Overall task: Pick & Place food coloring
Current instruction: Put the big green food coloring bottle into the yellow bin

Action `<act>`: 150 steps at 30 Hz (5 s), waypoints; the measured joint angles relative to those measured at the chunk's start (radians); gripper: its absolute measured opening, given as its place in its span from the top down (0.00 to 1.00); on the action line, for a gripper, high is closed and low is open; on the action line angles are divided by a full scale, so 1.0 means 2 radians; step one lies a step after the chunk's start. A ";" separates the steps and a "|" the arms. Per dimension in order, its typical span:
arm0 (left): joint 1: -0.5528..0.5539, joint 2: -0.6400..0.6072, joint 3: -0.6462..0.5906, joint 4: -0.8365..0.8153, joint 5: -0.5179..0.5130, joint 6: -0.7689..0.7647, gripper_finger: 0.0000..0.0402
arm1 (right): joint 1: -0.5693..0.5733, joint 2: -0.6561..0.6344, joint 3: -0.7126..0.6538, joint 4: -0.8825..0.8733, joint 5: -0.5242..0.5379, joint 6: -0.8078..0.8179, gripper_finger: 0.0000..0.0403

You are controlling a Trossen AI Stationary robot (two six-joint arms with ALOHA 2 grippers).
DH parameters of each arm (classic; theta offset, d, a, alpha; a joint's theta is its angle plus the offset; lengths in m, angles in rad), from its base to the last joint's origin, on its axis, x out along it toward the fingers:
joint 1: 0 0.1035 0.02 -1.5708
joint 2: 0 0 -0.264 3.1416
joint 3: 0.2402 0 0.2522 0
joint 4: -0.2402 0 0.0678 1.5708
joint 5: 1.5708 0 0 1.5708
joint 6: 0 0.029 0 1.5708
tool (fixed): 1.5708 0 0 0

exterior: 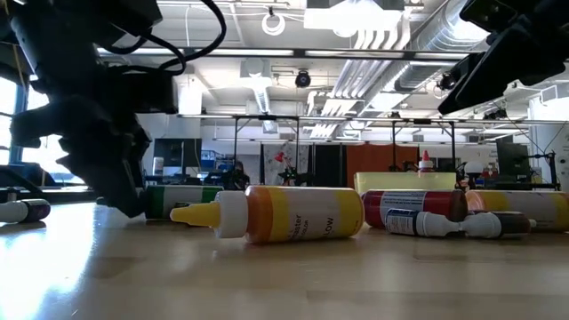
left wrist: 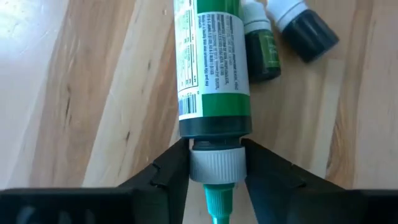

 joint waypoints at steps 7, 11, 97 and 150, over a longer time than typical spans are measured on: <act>0.000 0.000 0.001 -0.006 0.000 0.017 0.70 | -0.001 0.000 0.000 0.005 0.005 0.000 0.51; 0.000 0.000 0.034 -0.036 -0.002 0.068 0.70 | -0.001 0.003 0.000 0.046 0.033 -0.015 0.51; 0.124 0.032 0.259 -0.031 -0.024 0.464 0.69 | -0.159 0.223 0.001 0.477 -0.022 -0.177 0.51; 0.345 0.364 0.612 0.048 -0.060 1.109 0.69 | -0.001 -0.072 0.000 0.311 0.550 -0.379 0.51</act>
